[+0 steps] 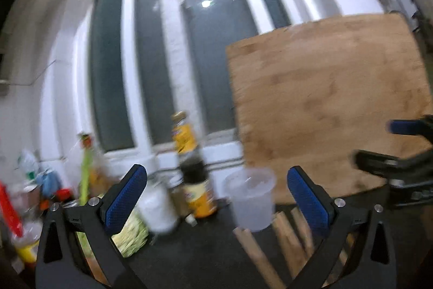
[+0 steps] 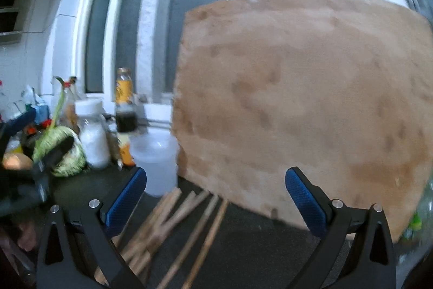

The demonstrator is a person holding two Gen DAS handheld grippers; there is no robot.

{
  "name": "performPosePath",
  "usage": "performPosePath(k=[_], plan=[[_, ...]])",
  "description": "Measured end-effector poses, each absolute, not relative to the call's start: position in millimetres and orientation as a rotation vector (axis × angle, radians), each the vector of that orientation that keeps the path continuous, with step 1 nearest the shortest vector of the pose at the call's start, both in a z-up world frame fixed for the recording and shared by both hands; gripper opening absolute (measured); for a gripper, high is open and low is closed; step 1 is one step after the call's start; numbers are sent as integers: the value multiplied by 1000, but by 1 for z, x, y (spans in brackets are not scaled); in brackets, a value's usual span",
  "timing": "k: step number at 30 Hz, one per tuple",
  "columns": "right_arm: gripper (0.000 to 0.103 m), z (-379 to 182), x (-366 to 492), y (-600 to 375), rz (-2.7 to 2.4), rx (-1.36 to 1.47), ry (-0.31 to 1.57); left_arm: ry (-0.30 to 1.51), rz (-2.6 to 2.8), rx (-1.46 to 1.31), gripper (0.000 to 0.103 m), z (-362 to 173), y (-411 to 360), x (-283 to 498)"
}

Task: Organize utensils

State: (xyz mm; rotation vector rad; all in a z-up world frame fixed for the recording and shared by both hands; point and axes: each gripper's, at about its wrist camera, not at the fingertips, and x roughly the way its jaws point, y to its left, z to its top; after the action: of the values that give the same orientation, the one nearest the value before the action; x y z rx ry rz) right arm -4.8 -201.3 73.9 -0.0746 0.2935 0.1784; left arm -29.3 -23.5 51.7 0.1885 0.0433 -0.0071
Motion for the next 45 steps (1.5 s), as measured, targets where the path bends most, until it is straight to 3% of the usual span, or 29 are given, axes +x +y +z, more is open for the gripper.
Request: performPosePath(k=[6, 12, 15, 17, 23, 29, 33, 36, 38, 40, 42, 45], plan=[[103, 99, 55, -201, 129, -18, 360, 129, -33, 91, 103, 69, -14, 20], [103, 84, 83, -212, 76, -10, 354, 146, -7, -49, 103, 66, 11, 62], [100, 73, 101, -227, 88, 54, 447, 154, 13, -93, 103, 65, 10, 80], [77, 65, 108, -238, 120, 111, 509, 170, -14, -103, 103, 62, 10, 88], [38, 43, 114, -256, 125, 215, 604, 131, -20, -17, 103, 53, 14, 76], [16, 33, 112, -234, 165, 119, 653, 204, 37, -15, 87, 48, 17, 89], [15, 14, 120, -215, 193, 44, 759, 305, 51, -10, 75, 41, 17, 102], [15, 6, 122, -208, 175, 15, 777, 358, 37, -33, 75, 35, 20, 109], [16, 5, 119, -203, 143, -14, 754, 361, 17, -39, 82, 34, 19, 109], [16, 8, 115, -199, 127, -39, 721, 328, 2, -39, 103, 36, 17, 102], [19, 15, 109, -201, 131, -33, 695, 268, -4, -22, 103, 40, 12, 91], [60, 26, 101, -204, 125, -12, 650, 197, -8, 26, 103, 46, 3, 76]])
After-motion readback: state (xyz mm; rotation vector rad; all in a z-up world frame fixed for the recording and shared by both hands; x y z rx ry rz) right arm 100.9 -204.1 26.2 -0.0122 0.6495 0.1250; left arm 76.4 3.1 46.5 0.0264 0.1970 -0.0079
